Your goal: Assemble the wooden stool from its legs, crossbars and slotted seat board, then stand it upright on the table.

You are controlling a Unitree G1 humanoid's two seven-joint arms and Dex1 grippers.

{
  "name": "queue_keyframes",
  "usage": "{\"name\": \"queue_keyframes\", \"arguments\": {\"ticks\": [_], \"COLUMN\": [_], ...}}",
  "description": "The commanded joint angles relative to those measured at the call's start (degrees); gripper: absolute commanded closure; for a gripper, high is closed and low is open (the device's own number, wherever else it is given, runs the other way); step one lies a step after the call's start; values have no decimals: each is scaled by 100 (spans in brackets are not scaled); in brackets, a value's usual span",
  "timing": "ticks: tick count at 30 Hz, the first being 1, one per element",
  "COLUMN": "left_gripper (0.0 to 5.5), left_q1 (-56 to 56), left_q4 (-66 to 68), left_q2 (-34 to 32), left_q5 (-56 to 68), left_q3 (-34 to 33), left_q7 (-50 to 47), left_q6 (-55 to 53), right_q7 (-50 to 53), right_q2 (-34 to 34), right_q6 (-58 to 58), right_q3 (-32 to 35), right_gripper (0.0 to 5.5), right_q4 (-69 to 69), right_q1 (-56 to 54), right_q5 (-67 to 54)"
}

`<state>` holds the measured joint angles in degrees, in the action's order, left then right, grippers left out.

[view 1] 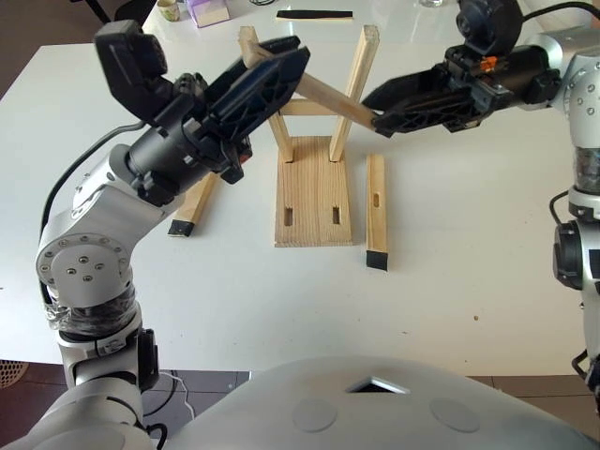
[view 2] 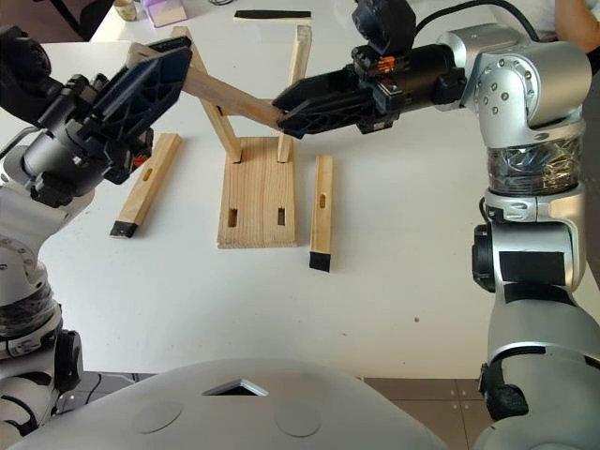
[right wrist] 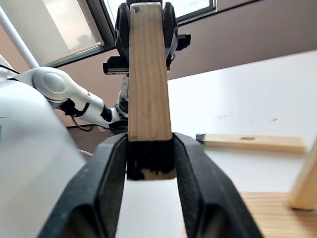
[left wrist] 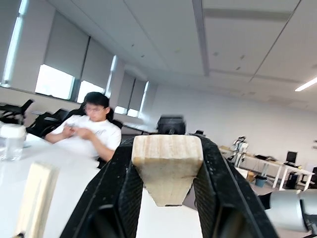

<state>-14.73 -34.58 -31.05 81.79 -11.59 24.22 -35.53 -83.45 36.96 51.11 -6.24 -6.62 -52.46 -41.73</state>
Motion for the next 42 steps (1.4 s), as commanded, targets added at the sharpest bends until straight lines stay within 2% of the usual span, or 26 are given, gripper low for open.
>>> {"name": "queue_keyframes", "arguments": {"ticks": [1, 3, 6, 10, 13, 19, 25, 32, 42], "left_gripper": [420, 420, 420, 420, 420, 420, 420, 420, 420], "left_q1": [268, 587, 1310, 1734, 1382, -104, -720, -1091, -1085], "left_q4": [269, 553, 1226, 3089, 4061, 5520, 6439, 7480, 7138], "left_q2": [-406, -770, -1398, -1943, -1962, -1637, -1557, -1546, -1665], "left_q5": [-533, -1046, -2170, -3619, -4302, -5285, -5904, -6299, -5848], "left_q3": [-268, -532, -900, -1338, -1097, -227, 198, 222, -289], "left_q7": [541, 937, 1752, 2364, 2648, 3319, 3919, 4086, 4302], "left_q6": [-9, 53, 384, 1279, 1849, 2735, 3431, 4072, 3729], "right_q7": [411, 395, 846, 1432, 1710, 2125, 2247, 2473, 2724], "right_q2": [71, 185, 89, 20, -125, -500, -648, -700, -812], "right_q6": [-1004, -1463, -1770, -1954, -2121, -2431, -2625, -2619, -2502], "right_q3": [-76, -109, 243, 647, 625, 550, 533, 688, 731], "right_gripper": [328, 328, 328, 328, 328, 328, 328, 328, 328], "right_q4": [25, -209, -499, -245, -110, -237, -278, -162, 162], "right_q1": [501, 688, 796, 1184, 1406, 1332, 1416, 1622, 2014], "right_q5": [783, 1105, 1283, 1273, 1397, 1599, 1733, 1698, 1622]}}
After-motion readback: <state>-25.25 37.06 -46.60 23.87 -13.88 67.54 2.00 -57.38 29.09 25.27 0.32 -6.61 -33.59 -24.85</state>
